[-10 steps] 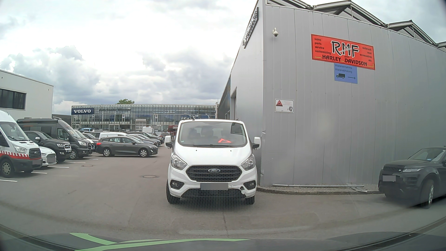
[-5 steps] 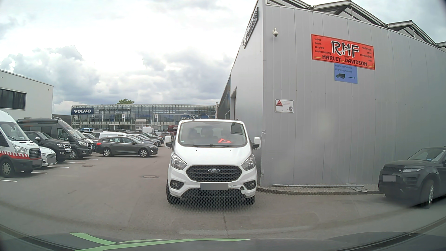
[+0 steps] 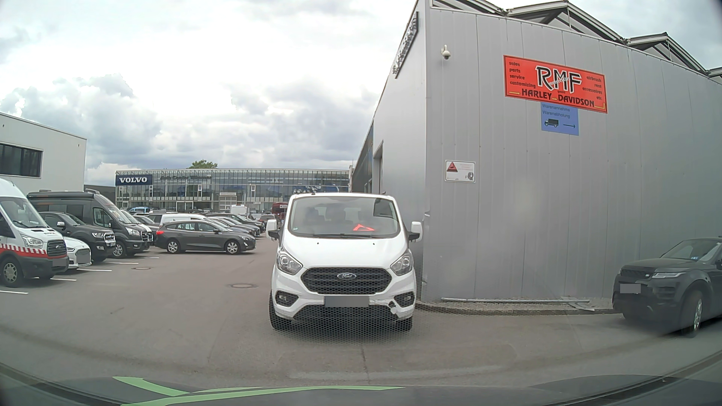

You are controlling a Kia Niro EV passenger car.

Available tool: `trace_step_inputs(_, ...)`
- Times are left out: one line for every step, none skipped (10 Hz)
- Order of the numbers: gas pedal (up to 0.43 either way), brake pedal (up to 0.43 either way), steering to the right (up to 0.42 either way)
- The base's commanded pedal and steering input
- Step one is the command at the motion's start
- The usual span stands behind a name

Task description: Follow the waypoints while adhering to traffic rules and regulations

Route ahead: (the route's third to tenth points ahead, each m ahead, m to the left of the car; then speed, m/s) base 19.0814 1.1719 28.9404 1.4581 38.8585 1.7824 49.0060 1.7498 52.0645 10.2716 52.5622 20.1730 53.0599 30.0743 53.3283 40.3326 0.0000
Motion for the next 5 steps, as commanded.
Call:
trace_step_inputs(0.000,0.360,0.006)
trace_step_inputs(0.000,0.360,0.006)
trace_step_inputs(0.000,0.360,0.006)
trace_step_inputs(0.000,0.360,0.006)
trace_step_inputs(0.000,0.360,0.006)
